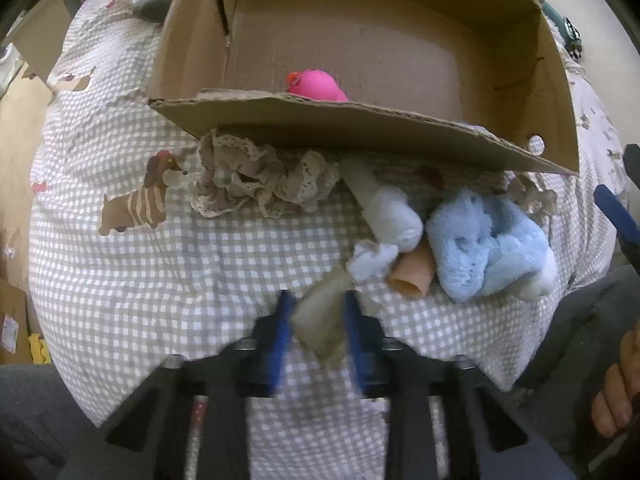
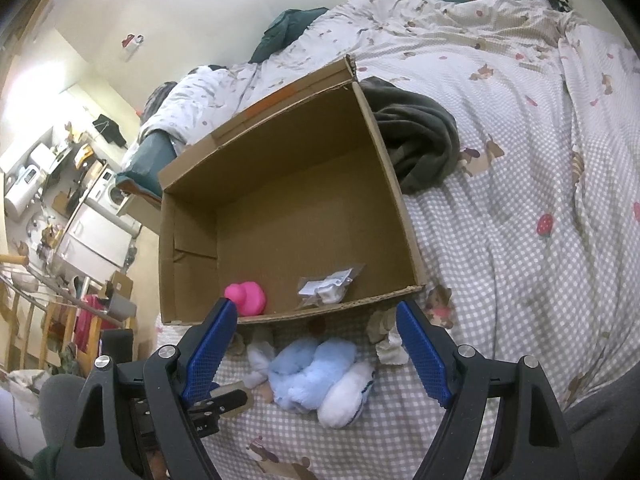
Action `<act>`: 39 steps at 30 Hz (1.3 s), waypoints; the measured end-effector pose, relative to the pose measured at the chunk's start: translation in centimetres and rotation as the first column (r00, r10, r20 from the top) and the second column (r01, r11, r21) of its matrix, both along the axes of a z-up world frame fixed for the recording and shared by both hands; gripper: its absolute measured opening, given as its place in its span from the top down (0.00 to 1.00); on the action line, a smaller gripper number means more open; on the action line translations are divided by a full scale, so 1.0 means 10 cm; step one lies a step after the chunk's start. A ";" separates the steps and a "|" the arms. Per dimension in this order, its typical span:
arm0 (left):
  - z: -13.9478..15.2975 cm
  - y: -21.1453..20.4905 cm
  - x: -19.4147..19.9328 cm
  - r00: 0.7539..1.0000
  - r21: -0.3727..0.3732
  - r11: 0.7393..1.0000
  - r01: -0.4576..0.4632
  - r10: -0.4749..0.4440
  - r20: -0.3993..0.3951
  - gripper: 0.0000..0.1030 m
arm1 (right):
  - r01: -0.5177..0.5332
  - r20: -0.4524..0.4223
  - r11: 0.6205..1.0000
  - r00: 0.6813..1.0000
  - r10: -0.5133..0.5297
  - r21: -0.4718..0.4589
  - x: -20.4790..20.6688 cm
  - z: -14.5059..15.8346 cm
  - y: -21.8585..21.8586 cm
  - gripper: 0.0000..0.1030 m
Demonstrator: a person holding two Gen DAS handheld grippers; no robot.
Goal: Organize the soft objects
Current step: 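Move the left gripper back to the white sock and grasp it, then grasp the blue and white plush socks with the right gripper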
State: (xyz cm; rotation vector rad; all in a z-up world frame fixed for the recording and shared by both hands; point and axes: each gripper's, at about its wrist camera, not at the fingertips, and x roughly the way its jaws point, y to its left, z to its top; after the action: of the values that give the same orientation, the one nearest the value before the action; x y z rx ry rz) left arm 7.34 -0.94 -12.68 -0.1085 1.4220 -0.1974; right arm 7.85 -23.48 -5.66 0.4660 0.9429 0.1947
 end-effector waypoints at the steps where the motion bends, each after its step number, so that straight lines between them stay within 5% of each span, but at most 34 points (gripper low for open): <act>1: 0.01 -0.01 -0.01 1.000 -0.009 1.000 0.005 -0.005 -0.001 0.87 | 0.002 -0.003 1.000 1.000 -0.002 -0.001 0.00 -0.01 -0.01 0.16; 7: 0.13 0.06 -0.02 1.000 -0.077 0.997 -0.030 0.031 0.005 0.93 | 0.009 -0.013 1.000 1.000 -0.009 0.004 0.01 -0.03 -0.03 0.16; 13: 0.70 0.27 -0.14 0.970 -0.158 0.983 -0.088 0.121 0.209 0.93 | 0.012 -0.019 1.000 1.000 -0.012 0.001 0.01 -0.04 -0.04 0.16; 16: 0.78 0.37 -0.18 0.953 -0.179 0.975 -0.134 0.176 0.247 0.93 | 0.001 -0.041 1.000 0.999 -0.002 -0.010 0.04 -0.09 -0.01 0.16; 26: 0.67 0.44 -0.14 0.942 -0.103 0.974 -0.201 0.221 0.251 0.93 | -0.133 -0.138 0.989 0.983 0.123 -0.068 0.00 -0.26 0.31 0.16; 31: 0.59 0.44 -0.09 0.945 -0.112 0.971 -0.212 0.233 0.230 0.93 | -0.134 -0.284 0.991 0.950 0.129 0.001 -0.01 -0.56 0.36 0.16; 39: 0.59 0.41 -0.09 0.947 -0.106 0.974 -0.199 0.219 0.234 0.93 | -0.128 -0.347 0.991 0.928 0.134 0.042 0.09 -0.78 0.37 0.16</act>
State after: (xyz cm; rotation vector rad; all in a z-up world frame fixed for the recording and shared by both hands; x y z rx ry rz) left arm 6.41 3.14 -6.79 -0.2917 1.1476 -0.0895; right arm 8.75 -19.79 -13.44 0.4628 1.3250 0.2468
